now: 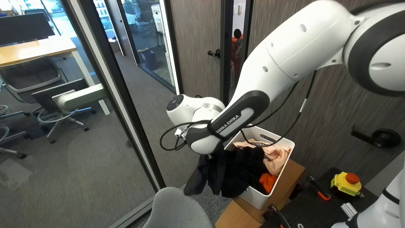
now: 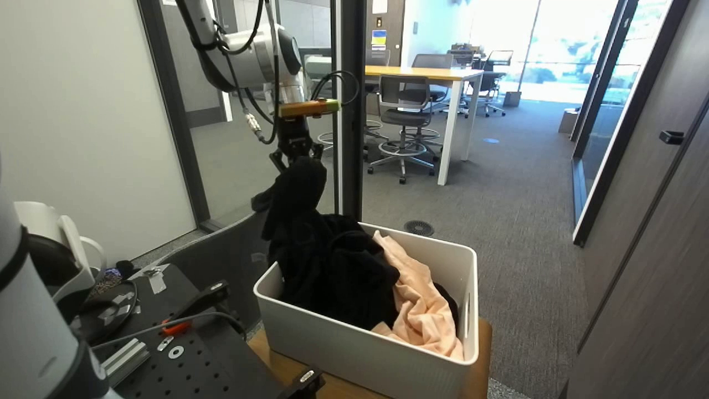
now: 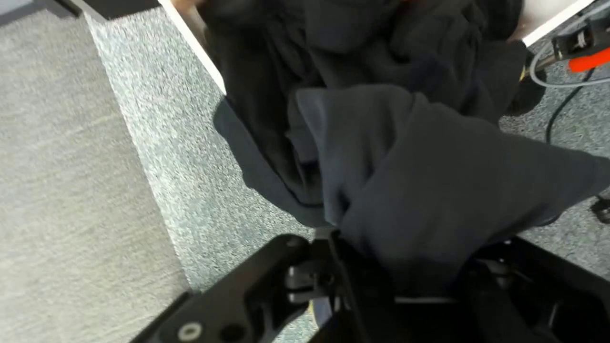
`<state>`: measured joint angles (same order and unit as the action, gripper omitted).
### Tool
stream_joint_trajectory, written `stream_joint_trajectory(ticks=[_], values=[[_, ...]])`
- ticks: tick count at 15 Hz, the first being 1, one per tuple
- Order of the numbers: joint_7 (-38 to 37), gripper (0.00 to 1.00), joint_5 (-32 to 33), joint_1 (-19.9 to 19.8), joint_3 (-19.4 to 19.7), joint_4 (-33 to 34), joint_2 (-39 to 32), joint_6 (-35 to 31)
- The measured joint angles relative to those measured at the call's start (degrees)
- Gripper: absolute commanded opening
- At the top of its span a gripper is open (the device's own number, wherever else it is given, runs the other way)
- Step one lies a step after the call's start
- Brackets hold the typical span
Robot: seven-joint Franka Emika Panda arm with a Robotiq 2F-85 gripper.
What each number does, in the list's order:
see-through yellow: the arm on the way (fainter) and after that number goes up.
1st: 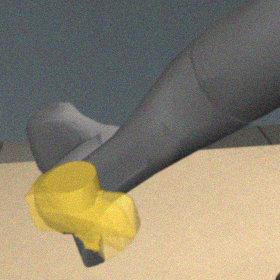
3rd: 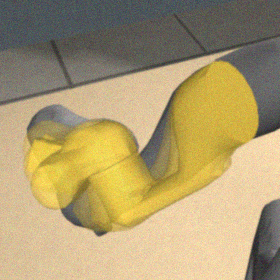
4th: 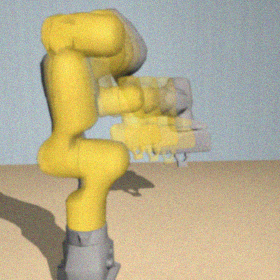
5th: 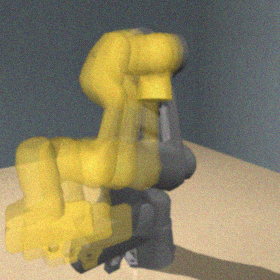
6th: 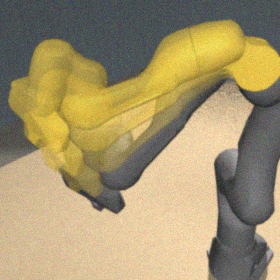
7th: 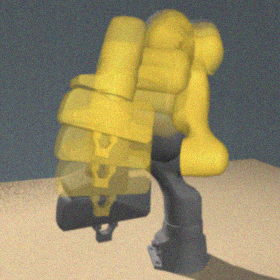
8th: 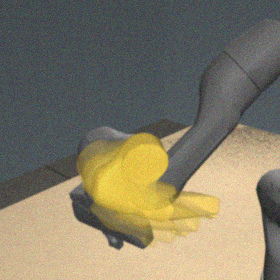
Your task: Put the black cloth in the box
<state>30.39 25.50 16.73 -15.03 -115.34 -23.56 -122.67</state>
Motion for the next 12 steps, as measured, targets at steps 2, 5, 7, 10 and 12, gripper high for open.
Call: stream_joint_trajectory(ticks=[2, 5, 7, 10, 12], values=[[-0.86, 0.1, -1.25, -3.05, 1.37, -1.83, 4.25, 0.21], [-1.42, 0.1, -4.26, -7.33, 3.63, -4.59, 10.88, 0.37], [-1.54, 0.1, -6.36, -9.89, 5.54, -6.57, 15.37, 0.4], [-1.59, 0.1, -8.64, -13.85, 9.62, -9.84, 21.81, 0.62], [-1.6, 0.1, -9.24, -16.54, 13.05, -12.21, 25.46, 0.74]])
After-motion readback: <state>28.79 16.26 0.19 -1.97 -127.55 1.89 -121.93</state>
